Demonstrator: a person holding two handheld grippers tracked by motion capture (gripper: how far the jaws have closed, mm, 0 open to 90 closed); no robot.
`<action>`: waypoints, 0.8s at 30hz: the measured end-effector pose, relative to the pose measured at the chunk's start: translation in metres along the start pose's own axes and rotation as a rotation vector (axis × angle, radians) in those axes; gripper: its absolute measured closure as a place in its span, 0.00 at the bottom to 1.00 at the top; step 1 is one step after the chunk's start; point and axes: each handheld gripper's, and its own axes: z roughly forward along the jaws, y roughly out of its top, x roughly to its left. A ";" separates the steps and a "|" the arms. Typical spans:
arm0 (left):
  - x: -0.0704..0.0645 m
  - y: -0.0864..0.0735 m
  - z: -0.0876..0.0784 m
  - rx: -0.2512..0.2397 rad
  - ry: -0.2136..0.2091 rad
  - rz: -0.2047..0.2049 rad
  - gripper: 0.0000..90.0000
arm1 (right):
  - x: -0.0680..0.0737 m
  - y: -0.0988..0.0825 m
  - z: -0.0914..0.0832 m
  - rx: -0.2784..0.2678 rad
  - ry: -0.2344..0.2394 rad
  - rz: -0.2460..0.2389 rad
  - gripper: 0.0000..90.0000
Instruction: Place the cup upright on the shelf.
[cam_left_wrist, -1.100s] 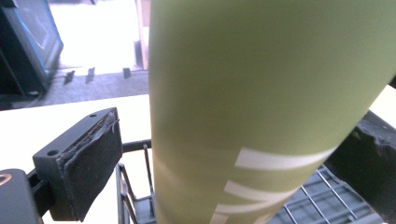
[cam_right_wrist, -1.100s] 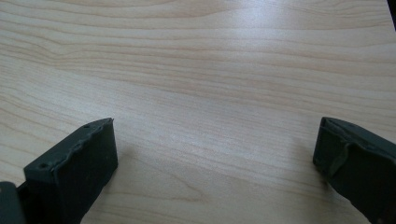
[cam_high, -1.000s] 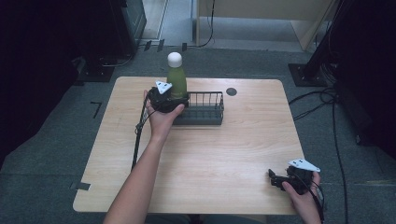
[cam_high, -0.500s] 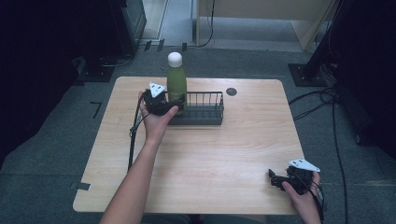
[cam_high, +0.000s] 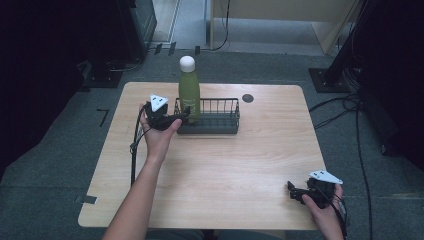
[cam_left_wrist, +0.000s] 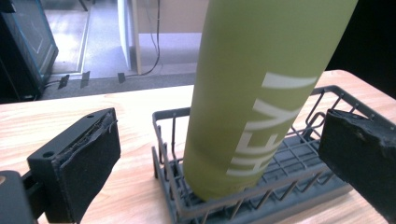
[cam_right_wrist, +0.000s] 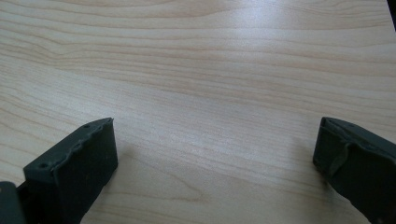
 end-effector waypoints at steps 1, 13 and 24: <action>0.001 -0.001 -0.001 0.000 -0.001 0.000 0.00 | 0.000 0.000 0.000 0.000 0.000 -0.001 0.00; 0.011 -0.028 -0.024 0.025 0.003 0.000 0.00 | 0.000 0.000 0.000 0.000 0.000 -0.001 0.00; 0.020 -0.052 -0.042 0.058 0.017 0.006 0.00 | 0.000 0.000 0.000 0.000 0.000 -0.001 0.00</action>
